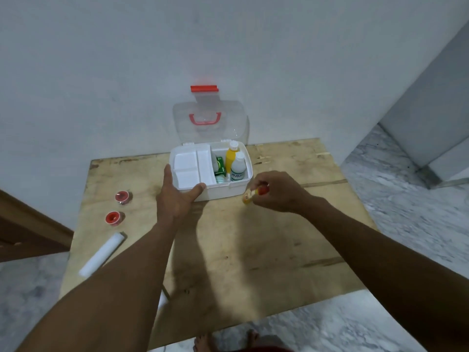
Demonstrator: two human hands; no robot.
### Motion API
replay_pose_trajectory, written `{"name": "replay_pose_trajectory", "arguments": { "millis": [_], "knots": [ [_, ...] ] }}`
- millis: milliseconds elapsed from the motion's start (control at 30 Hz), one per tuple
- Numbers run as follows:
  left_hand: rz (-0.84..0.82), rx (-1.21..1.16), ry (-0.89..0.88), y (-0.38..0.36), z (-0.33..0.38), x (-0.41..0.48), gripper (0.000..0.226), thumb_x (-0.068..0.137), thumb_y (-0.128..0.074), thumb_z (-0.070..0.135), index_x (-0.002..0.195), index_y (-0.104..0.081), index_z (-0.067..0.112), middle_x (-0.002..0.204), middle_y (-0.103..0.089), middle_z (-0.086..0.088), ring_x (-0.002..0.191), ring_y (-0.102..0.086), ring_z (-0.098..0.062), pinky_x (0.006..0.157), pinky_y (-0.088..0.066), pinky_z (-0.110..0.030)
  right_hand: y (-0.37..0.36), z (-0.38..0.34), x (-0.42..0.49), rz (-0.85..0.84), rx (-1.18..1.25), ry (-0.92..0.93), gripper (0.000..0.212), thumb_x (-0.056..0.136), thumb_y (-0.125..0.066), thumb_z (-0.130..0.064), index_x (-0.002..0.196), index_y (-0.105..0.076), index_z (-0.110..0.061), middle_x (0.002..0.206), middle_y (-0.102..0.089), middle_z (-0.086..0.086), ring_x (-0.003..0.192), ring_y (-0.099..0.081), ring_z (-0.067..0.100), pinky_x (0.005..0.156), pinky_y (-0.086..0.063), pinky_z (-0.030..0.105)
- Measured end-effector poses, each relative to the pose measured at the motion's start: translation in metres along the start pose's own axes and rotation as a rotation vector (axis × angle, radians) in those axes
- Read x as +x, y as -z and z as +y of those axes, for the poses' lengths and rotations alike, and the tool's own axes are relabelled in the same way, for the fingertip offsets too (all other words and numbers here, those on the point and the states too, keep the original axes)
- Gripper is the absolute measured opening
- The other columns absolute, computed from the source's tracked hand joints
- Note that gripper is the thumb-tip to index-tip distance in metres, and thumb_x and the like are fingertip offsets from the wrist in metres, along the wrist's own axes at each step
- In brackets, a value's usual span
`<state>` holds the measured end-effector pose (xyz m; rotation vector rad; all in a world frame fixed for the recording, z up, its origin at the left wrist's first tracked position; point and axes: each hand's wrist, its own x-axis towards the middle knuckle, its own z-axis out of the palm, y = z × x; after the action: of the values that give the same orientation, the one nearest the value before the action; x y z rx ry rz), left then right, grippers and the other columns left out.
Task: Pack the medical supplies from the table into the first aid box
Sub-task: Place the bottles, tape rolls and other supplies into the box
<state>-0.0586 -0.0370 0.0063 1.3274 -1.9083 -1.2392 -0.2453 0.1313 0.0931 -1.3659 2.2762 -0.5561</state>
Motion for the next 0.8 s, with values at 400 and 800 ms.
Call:
{"name": "replay_pose_trajectory", "arguments": {
  "millis": [400, 800],
  "knots": [
    [0.020, -0.018, -0.010, 0.001, 0.000, -0.003, 0.095, 0.073, -0.082, 0.047, 0.151, -0.030, 0.028, 0.134, -0.059, -0.001, 0.119, -0.056, -0.025, 0.098, -0.049, -0.040, -0.001, -0.019, 0.042, 0.303, 0.137, 0.086, 0.033, 0.076, -0.070, -0.006, 0.102, -0.054, -0.018, 0.078, -0.058, -0.006, 0.059, -0.050, 0.010, 0.060, -0.043, 0.023],
    [0.036, -0.043, -0.050, 0.000, 0.000, -0.004, 0.091, 0.074, -0.081, 0.047, 0.148, -0.031, 0.033, 0.131, -0.059, 0.009, 0.112, -0.058, -0.015, 0.088, -0.052, -0.030, -0.014, -0.007, 0.089, 0.222, -0.392, 0.591, 0.021, 0.079, -0.074, -0.011, 0.100, -0.073, -0.006, 0.089, -0.072, 0.012, 0.076, -0.066, 0.031, 0.060, -0.056, 0.038]
  ]
}}
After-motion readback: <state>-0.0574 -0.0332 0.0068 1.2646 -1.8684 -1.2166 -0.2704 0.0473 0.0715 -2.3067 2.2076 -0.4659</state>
